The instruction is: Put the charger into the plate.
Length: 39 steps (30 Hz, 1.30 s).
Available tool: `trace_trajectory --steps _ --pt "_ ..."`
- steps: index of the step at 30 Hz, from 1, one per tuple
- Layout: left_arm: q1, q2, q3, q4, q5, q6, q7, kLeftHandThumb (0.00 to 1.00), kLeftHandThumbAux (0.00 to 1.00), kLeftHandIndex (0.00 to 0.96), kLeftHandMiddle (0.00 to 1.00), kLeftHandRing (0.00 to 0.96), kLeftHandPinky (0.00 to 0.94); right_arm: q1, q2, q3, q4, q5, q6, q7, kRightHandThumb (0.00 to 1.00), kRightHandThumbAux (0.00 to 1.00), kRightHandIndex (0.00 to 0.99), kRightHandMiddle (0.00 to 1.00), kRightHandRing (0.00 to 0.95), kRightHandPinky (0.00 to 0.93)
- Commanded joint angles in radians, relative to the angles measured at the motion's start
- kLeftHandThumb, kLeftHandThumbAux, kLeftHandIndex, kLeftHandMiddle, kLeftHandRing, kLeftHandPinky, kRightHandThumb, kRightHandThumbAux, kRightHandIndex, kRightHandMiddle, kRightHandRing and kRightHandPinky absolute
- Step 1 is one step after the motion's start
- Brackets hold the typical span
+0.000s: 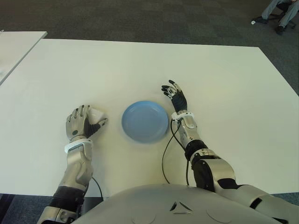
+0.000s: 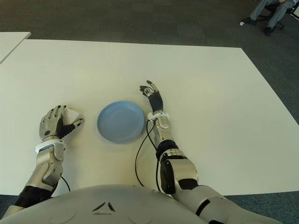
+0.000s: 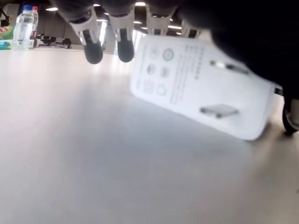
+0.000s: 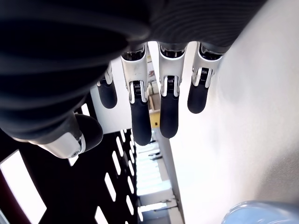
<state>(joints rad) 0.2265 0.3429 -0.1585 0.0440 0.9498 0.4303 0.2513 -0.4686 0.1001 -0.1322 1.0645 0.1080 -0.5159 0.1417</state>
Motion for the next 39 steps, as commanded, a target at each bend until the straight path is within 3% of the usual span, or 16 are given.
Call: trace_trajectory --steps 1,23,28,39 --pt "0.0 -0.005 -0.016 0.023 -0.014 0.004 -0.003 0.194 0.315 0.0 0.0 0.0 0.0 0.036 0.035 -0.002 0.026 0.006 0.041 -0.011 0.0 0.519 0.134 0.338 0.276 0.196" --pt "0.01 -0.015 -0.049 0.03 -0.016 0.04 -0.02 0.205 0.329 0.0 0.0 0.0 0.0 0.037 0.037 0.0 0.02 0.007 0.049 -0.009 0.0 0.515 0.132 0.332 0.272 0.194" --pt "0.022 -0.029 -0.059 0.034 -0.013 0.06 -0.004 0.194 0.322 0.0 0.0 0.003 0.079 0.037 0.037 0.0 0.02 0.007 0.049 -0.01 0.0 0.516 0.132 0.332 0.272 0.197" --pt "0.036 -0.047 -0.063 0.02 -0.021 0.099 0.002 0.202 0.293 0.0 0.031 0.05 0.141 0.039 0.039 0.0 0.016 0.008 0.051 -0.01 0.0 0.512 0.133 0.335 0.275 0.208"
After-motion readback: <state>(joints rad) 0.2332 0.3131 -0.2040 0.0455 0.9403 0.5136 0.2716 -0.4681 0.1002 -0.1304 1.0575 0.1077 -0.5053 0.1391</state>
